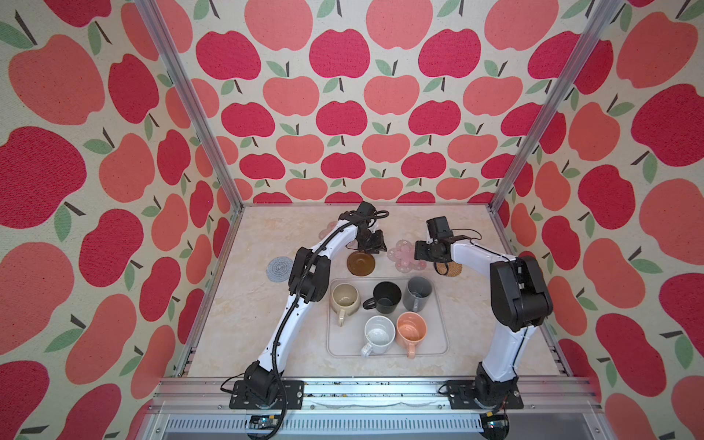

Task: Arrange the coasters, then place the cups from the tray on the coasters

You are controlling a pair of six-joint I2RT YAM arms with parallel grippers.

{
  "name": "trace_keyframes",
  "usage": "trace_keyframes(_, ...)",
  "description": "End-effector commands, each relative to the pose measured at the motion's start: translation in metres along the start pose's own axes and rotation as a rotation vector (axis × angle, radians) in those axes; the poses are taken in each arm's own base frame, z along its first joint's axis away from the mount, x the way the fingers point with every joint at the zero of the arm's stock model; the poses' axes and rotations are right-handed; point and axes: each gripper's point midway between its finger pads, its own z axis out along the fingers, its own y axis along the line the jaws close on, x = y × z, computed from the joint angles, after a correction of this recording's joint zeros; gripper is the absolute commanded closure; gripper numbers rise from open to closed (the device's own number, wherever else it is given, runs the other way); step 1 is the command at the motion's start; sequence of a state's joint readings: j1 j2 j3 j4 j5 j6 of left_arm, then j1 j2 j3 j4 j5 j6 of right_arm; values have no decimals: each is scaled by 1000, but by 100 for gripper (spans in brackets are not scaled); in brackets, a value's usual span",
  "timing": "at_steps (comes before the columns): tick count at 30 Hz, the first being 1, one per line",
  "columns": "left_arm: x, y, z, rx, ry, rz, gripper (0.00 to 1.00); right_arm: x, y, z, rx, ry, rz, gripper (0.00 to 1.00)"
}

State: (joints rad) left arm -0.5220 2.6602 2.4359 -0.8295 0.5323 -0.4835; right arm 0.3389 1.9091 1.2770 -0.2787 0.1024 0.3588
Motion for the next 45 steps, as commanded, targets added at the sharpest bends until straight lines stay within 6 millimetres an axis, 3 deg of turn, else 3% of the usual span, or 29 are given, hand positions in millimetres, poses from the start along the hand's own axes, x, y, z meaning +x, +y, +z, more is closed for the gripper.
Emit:
trace_keyframes(1, 6, 8, 13, -11, 29, -34, 62, -1, 5, 11, -26, 24, -24, 33)
trace_keyframes(9, 6, 4, 18, 20, 33, -52, 62, 18, 6, 24, -51, 69, 9, 33)
trace_keyframes(20, 12, -9, 22, 52, 51, -50, 62, 37, 9, 27, -75, 102, 28, 33)
trace_keyframes(29, 17, -16, 25, 59, 63, -31, 62, 58, 5, 15, -56, 117, 38, 33)
trace_keyframes(45, 22, -28, 29, 98, 79, 8, 62, 62, 10, 0, -60, 107, 41, 33)
